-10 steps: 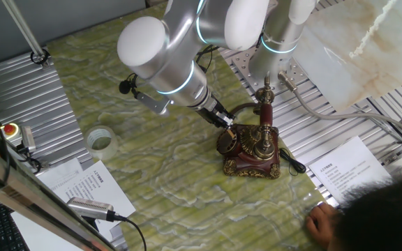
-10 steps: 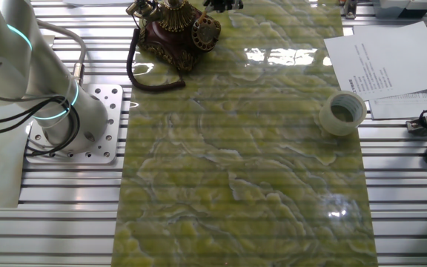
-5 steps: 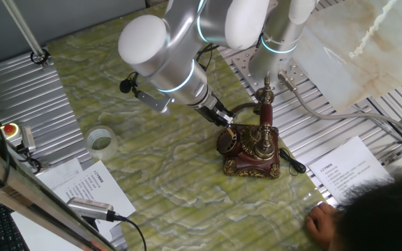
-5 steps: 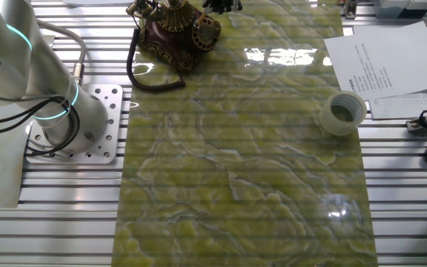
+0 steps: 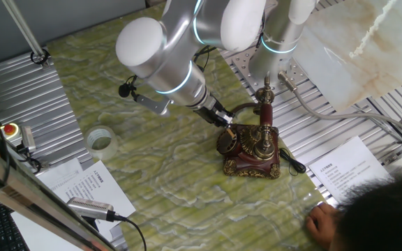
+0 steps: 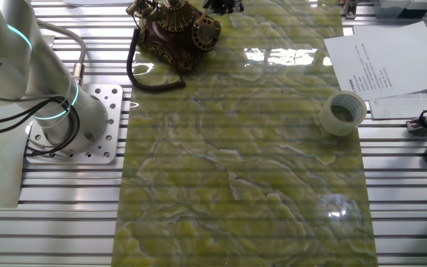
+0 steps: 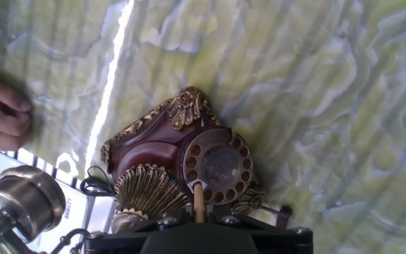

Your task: Dial a number on an old rotary phone

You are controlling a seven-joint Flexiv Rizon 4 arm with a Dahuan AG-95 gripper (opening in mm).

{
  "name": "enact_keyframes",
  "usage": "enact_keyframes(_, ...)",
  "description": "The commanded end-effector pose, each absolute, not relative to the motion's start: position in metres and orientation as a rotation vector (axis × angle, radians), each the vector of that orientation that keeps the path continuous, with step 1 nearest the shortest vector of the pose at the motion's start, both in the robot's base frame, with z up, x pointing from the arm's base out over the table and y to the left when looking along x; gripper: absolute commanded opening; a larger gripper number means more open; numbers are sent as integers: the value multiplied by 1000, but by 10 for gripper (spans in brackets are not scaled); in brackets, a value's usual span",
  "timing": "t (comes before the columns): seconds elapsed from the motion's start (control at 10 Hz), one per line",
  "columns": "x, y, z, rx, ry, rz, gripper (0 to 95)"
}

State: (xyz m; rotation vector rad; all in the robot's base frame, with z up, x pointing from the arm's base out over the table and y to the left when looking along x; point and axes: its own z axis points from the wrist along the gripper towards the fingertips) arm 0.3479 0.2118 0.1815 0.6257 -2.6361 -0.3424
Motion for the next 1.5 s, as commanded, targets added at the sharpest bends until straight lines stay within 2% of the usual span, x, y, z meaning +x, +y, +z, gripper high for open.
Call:
enact_keyframes(0.1, 348, 211, 179, 667, -2624, -356, 0)
enact_keyframes(1.5, 349, 207, 174, 810, -2586, -441, 0)
